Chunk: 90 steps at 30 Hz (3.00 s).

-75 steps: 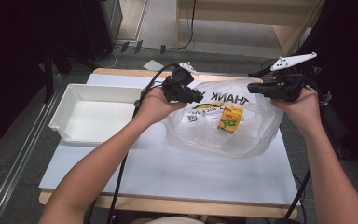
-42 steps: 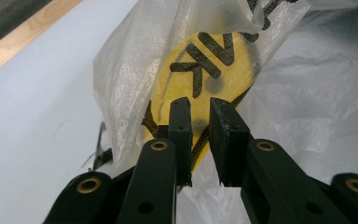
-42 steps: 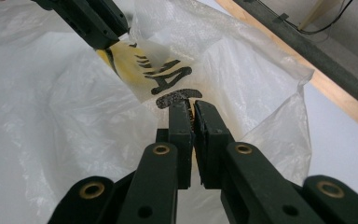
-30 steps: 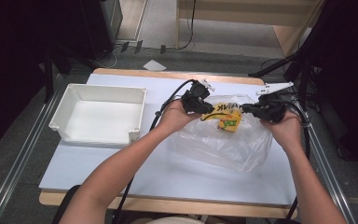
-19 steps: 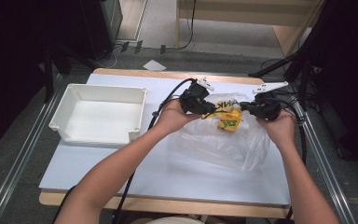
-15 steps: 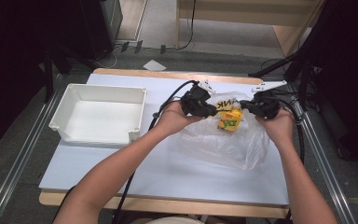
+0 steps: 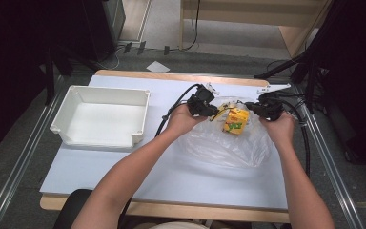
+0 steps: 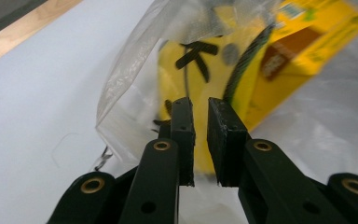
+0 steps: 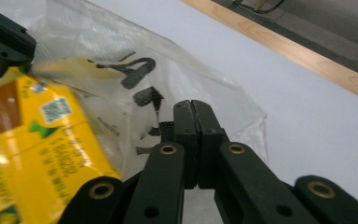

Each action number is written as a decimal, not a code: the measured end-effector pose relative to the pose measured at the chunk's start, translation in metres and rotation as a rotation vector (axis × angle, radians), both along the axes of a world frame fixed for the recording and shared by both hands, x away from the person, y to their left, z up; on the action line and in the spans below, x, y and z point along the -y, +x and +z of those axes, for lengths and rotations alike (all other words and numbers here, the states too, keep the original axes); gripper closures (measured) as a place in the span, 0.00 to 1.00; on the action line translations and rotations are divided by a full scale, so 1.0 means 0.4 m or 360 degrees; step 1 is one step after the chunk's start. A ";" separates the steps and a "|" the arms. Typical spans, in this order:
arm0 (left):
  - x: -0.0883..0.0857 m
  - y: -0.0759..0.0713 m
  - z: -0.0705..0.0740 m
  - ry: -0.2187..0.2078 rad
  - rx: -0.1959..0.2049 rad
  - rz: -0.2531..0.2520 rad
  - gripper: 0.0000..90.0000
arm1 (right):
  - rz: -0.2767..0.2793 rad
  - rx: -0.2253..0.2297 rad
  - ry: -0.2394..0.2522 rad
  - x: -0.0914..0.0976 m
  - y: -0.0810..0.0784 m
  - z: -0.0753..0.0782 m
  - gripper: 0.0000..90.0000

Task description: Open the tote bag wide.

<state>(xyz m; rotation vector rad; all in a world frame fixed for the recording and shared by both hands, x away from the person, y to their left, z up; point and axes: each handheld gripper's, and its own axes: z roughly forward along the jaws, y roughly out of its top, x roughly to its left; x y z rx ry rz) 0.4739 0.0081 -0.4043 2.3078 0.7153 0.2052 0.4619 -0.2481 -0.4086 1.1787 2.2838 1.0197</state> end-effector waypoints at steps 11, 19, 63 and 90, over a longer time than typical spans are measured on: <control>-0.017 0.055 -0.072 0.0026 -0.0015 0.0140 0.92 | -0.0084 -0.0018 0.0007 0.024 0.025 -0.077 1.00; -0.030 0.091 -0.108 0.0018 -0.0022 0.0222 0.93 | -0.0132 -0.0012 -0.0010 0.023 0.052 -0.118 1.00; -0.083 0.078 0.061 -0.0190 0.0126 0.0261 0.97 | -0.0134 0.0134 0.0150 0.068 -0.023 0.094 1.00; -0.083 -0.119 -0.010 -0.0214 -0.0007 0.0175 0.97 | -0.0101 0.0024 0.0105 0.014 -0.227 -0.019 1.00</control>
